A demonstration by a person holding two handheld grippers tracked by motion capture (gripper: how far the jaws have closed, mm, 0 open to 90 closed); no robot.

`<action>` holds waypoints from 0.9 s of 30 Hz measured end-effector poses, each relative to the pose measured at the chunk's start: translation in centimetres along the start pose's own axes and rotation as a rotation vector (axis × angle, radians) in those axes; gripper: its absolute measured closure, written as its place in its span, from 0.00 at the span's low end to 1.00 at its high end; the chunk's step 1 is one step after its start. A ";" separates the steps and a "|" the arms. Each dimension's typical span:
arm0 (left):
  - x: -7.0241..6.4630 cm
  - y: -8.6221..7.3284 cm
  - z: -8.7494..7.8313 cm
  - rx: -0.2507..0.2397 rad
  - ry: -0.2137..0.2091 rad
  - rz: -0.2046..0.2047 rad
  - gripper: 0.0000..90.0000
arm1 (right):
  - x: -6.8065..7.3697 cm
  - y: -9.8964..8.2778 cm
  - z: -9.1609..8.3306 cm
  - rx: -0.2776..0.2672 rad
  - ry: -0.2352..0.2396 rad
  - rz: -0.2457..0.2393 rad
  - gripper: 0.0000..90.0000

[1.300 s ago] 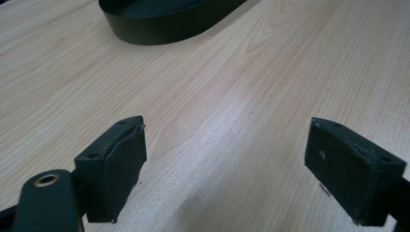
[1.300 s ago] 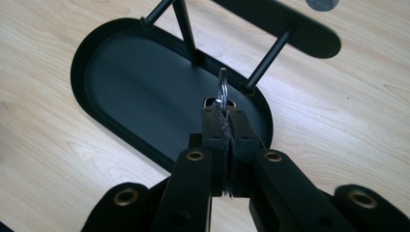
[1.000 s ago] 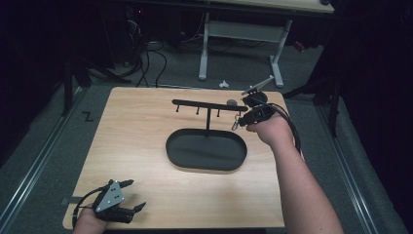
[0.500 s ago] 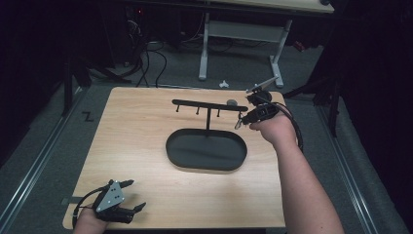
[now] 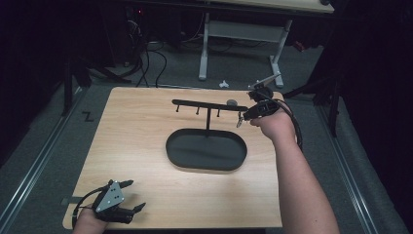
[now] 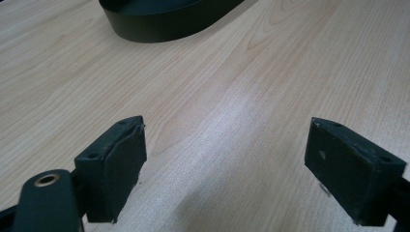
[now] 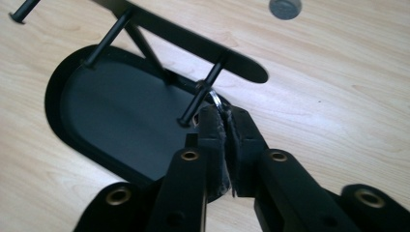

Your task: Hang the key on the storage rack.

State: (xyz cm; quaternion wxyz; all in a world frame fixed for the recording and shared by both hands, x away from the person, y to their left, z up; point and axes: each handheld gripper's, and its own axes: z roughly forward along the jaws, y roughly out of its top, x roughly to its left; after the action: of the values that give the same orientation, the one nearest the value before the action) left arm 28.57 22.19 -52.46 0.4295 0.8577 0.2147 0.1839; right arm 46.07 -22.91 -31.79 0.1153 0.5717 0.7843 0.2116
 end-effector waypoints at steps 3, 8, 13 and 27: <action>0.0 0.0 -0.1 -0.001 0.000 0.000 0.17 | 0.1 0.1 0.0 -0.002 -0.007 0.003 0.90; 0.0 -0.1 -0.1 -0.001 0.002 -0.002 0.17 | 0.2 0.2 -0.1 -0.016 -0.009 0.003 0.90; 0.0 -0.1 -0.1 -0.001 0.002 -0.001 0.17 | 0.2 0.1 -0.3 -0.017 -0.011 0.004 0.90; -0.1 0.0 -0.1 0.001 0.002 0.001 0.17 | -0.2 -0.9 -0.3 -0.008 -0.014 0.011 0.86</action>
State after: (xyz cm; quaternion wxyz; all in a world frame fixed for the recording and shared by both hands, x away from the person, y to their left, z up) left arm 28.43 22.20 -52.45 0.4287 0.8578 0.2147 0.1852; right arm 45.21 -23.36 -31.95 0.1219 0.5769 0.7795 0.2113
